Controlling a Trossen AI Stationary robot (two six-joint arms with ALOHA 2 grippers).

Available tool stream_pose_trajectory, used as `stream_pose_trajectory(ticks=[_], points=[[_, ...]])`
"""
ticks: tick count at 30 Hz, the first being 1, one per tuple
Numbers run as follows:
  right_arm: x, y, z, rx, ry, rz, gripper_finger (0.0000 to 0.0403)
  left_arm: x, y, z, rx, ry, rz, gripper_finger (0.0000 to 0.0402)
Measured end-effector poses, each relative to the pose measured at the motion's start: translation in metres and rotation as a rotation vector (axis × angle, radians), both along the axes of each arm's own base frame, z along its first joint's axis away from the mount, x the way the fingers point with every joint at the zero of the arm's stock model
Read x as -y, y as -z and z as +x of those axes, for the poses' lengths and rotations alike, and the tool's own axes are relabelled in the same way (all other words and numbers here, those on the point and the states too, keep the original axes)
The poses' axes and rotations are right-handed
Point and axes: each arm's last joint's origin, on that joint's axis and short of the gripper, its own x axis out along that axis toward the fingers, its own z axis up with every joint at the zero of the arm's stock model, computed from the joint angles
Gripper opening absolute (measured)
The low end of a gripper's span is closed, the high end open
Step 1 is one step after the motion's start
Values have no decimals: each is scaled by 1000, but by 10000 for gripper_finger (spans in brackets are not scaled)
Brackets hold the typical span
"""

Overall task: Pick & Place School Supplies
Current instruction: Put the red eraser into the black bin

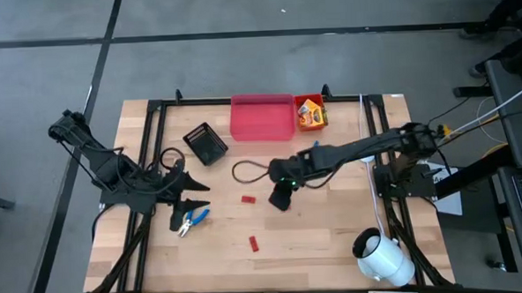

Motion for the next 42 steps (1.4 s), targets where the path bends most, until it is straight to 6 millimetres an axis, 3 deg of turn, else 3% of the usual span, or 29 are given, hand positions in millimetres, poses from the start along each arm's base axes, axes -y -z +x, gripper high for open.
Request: stream_pose_trajectory(ticks=[4, 11, 16, 23, 42], points=[[6, 20, 11, -17, 21, -11, 116, 0, -10, 0, 1, -4, 0, 180], [39, 54, 25, -81, 48, 82, 116, 2, -10, -2, -4, 9, -46, 180], [55, 55, 26, -74, 97, 172, 116, 5, -11, -3, -3, 26, -103, 180], [65, 55, 22, -106, 129, 155, 117, 6, -14, -1, 28, 36, -126, 181], [66, 83, 7, -163, 124, 131, 117, 6, -15, -1, 36, 17, -139, 181]])
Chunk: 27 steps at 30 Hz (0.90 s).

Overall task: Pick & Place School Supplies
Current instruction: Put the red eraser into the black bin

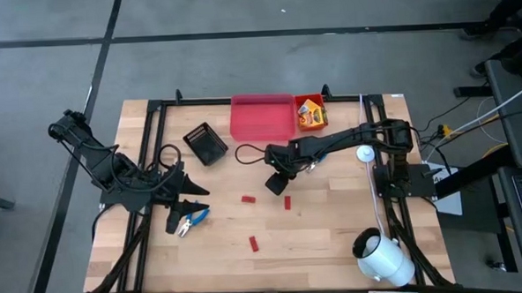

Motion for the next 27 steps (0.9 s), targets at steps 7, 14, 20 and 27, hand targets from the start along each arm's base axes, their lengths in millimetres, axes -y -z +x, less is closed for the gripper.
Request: stream_pose_trajectory(ticks=[7, 14, 20, 27], points=[[6, 0, 0, 7, 7, -14, 117, 0, 0, 0, 1, -6, -8, 181], [15, 0, 1, 25, 19, -14, 116, 0, 0, 0, 0, -12, -22, 180], [13, -3, 4, 48, 9, -25, 116, 0, 0, 0, 0, -13, -24, 180], [12, -4, 6, 55, 6, -33, 116, 0, 0, 0, 0, -13, -23, 180]])
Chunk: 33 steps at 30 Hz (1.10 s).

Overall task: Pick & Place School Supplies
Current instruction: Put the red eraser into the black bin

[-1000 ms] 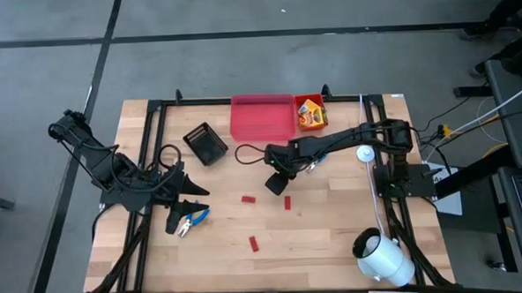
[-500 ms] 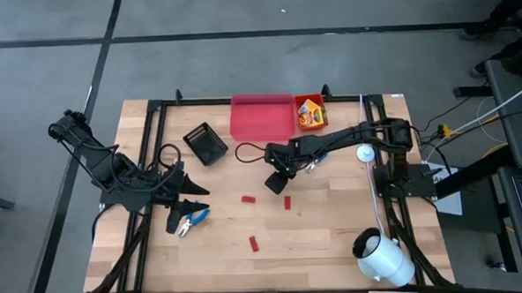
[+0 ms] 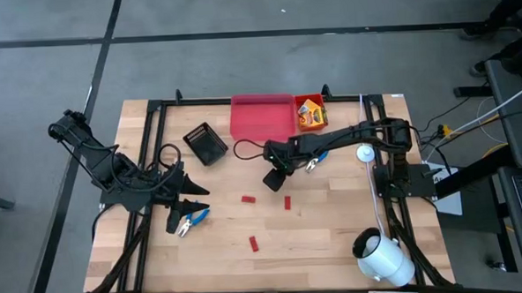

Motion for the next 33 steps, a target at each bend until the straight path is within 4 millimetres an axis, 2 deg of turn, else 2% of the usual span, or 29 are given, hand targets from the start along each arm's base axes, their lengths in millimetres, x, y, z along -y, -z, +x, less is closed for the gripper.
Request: stream_pose_trajectory(ticks=[22, 33], points=[[2, 4, -1, -13, -12, -37, 116, 0, 0, 0, -1, -8, -18, 180], [1, 17, 0, -50, -19, -54, 117, 0, -1, 0, 8, -11, -32, 180]])
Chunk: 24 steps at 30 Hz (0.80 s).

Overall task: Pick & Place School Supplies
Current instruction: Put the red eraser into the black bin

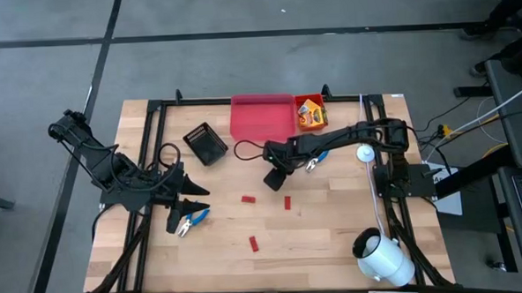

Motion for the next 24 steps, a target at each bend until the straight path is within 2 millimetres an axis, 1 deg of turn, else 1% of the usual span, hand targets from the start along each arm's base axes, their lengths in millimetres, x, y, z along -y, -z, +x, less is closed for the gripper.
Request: stream_pose_trajectory(ticks=[2, 4, 6, 8, 9, 13, 14, 15, 18, 20, 24], points=[[0, 0, 0, -4, 3, -9, 113, 0, 0, 0, 0, 0, 0, 180], [0, 1, -1, -9, 4, -11, 100, 0, 0, 0, 0, -1, 0, 180], [1, 1, -1, -15, 7, -28, 71, 0, 0, 0, 1, -1, 0, 180], [1, 1, -1, -15, 8, -35, 30, 0, 0, 0, 2, -1, 0, 180], [1, 0, -1, -9, 4, -36, 20, 0, 0, 0, 3, -2, 0, 180], [-6, -11, -3, 16, -6, -45, 18, 0, 0, 0, 7, -11, 4, 180], [-10, -19, -3, 28, -14, -43, 18, -1, -1, 0, 10, -16, 4, 180], [-15, -33, -2, 71, -25, -38, 18, -1, -1, -1, 13, -19, 2, 180], [-33, -92, 10, 313, -61, -14, 18, -3, -2, -3, 18, -39, -5, 180], [-43, -122, 16, 435, -89, -4, 18, -5, 0, -4, -5, -59, -7, 180], [-52, -168, 28, 625, -170, 49, 18, -11, 12, -6, -117, -140, -72, 180]])
